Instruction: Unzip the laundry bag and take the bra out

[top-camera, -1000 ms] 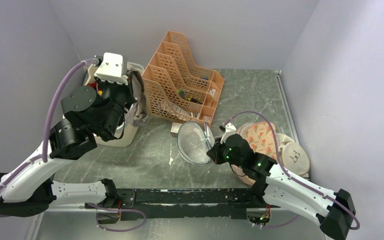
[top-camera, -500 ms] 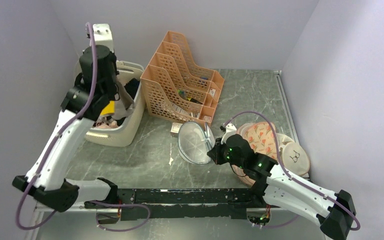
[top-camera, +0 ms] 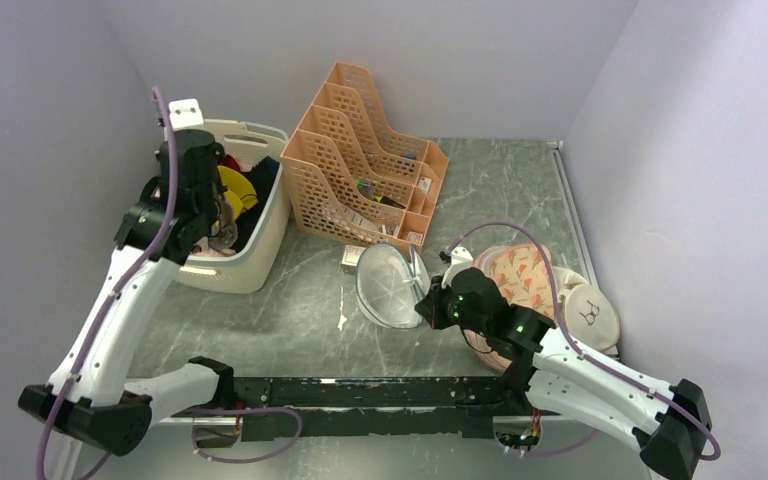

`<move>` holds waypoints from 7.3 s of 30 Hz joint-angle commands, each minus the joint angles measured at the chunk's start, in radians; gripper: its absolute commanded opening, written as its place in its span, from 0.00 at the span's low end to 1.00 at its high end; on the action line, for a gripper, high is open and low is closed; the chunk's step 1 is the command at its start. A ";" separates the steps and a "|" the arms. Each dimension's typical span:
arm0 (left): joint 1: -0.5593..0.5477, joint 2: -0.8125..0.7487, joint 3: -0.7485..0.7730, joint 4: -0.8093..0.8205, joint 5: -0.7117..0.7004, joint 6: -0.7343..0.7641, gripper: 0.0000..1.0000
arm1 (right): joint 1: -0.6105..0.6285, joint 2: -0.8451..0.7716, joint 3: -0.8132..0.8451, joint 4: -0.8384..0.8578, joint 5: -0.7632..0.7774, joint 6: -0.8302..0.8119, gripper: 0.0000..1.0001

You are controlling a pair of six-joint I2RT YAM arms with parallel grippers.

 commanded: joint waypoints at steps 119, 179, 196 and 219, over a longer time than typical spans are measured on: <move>-0.477 -0.021 -0.710 0.361 0.819 -0.539 0.07 | -0.356 0.606 -0.002 0.321 0.052 0.045 0.27; -0.475 -0.407 -0.676 0.015 0.529 -0.570 0.68 | 0.371 0.636 0.771 -0.149 0.261 -0.095 0.00; -0.477 -0.615 -0.481 -0.132 0.271 -0.485 0.87 | 0.369 0.843 0.621 0.297 0.028 -0.007 0.22; -0.440 -0.332 -0.417 0.260 0.268 -0.203 0.94 | -0.169 0.176 0.429 0.025 0.068 -0.231 0.97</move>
